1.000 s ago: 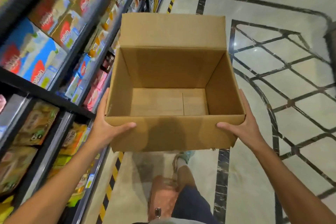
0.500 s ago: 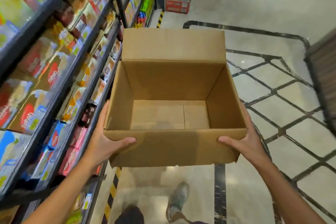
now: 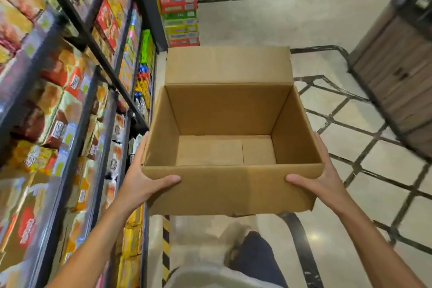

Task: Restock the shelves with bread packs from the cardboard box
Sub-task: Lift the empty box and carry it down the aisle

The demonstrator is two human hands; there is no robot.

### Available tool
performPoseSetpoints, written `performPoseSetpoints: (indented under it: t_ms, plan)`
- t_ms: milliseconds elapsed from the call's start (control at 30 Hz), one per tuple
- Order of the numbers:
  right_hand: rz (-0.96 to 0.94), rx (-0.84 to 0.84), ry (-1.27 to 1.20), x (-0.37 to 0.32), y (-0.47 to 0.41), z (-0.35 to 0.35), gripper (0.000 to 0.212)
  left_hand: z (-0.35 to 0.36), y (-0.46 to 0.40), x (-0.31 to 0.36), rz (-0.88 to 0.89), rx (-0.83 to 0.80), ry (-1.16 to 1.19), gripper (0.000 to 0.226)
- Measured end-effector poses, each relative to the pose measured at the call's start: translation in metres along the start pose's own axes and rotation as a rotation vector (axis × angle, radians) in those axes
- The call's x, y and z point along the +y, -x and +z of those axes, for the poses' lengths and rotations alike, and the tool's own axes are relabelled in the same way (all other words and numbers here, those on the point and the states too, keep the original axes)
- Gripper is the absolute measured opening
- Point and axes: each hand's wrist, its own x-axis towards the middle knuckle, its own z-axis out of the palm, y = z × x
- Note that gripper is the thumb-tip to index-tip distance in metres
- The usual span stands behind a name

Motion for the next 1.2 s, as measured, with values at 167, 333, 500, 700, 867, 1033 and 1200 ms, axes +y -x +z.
performPoseSetpoints:
  t_ms: [167, 333, 500, 700, 867, 1033, 1200]
  plan:
    - [0.008, 0.022, -0.046, -0.006, -0.107, -0.022, 0.125, 0.025, -0.115, 0.031, 0.036, -0.016, -0.003, 0.133]
    - [-0.017, -0.022, -0.067, -0.024, -0.231, -0.060, 0.122, 0.052, -0.226, 0.073, 0.039, 0.009, -0.010, 0.133]
    - [-0.024, -0.029, -0.098, -0.052, -0.358, -0.089, 0.119, 0.069, -0.333, 0.110, 0.016, 0.074, 0.024, 0.132]
    - [-0.041, -0.077, -0.087, -0.085, -0.514, -0.095, 0.118, 0.068, -0.479, 0.133, 0.003, 0.074, 0.022, 0.126]
    - [-0.018, -0.022, -0.076, -0.114, -0.649, -0.093, 0.120, 0.067, -0.638, 0.148, 0.035, 0.046, 0.055, 0.136]
    - [-0.020, 0.029, -0.081, -0.160, -0.771, -0.101, 0.119, 0.063, -0.780, 0.191, 0.037, -0.027, 0.039, 0.151]
    - [-0.001, 0.073, -0.077, -0.181, -0.889, -0.113, 0.116, 0.068, -0.921, 0.217, 0.054, -0.089, 0.070, 0.134]
